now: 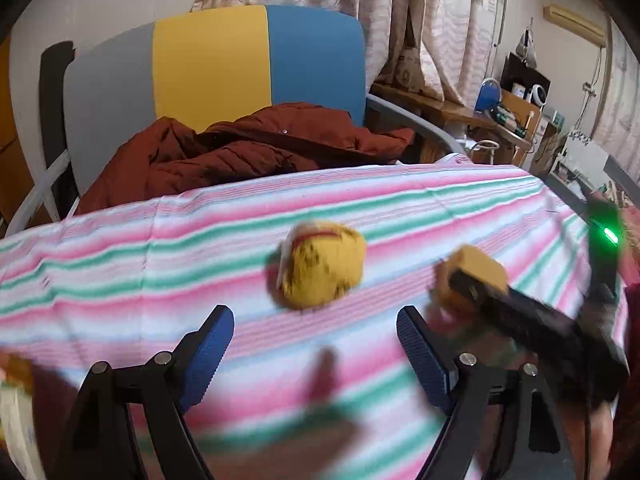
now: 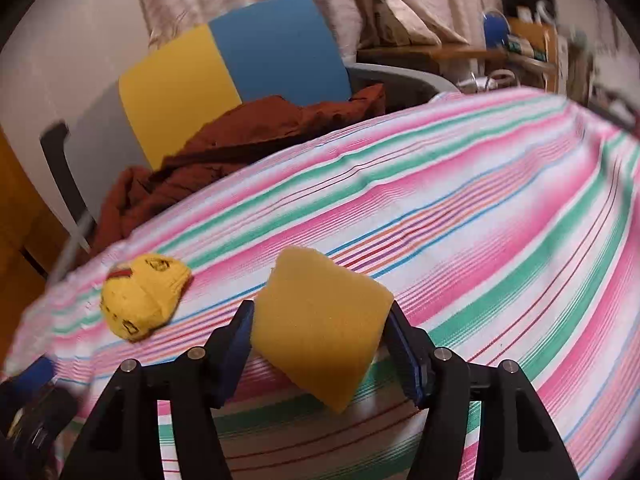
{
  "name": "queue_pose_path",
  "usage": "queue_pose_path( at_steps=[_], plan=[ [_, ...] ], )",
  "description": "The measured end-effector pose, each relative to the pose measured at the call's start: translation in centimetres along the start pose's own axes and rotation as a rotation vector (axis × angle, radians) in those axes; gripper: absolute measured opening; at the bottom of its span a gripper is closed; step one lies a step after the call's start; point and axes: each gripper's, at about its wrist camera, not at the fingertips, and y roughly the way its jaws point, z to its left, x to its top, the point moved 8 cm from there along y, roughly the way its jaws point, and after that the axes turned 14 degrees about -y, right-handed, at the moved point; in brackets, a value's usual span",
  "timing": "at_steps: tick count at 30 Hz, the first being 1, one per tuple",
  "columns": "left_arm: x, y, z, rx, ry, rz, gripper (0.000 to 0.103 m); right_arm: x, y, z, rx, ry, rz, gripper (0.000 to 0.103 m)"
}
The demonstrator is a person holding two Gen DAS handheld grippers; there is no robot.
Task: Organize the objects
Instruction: 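Grasp yellow knitted toy with left tool while right tool holds sponge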
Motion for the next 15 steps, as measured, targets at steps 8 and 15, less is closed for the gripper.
queue_pose_path(
  at_steps=[8,15],
  plan=[
    [1.7,5.7,-0.9,0.072,0.066,-0.003,0.085,0.0,0.0,0.4,-0.030,-0.027,-0.011,0.064],
    [1.2,6.4,-0.4,0.022,0.033,0.022,0.052,0.0,0.1,0.4,-0.045,-0.039,-0.016,0.064]
  ],
)
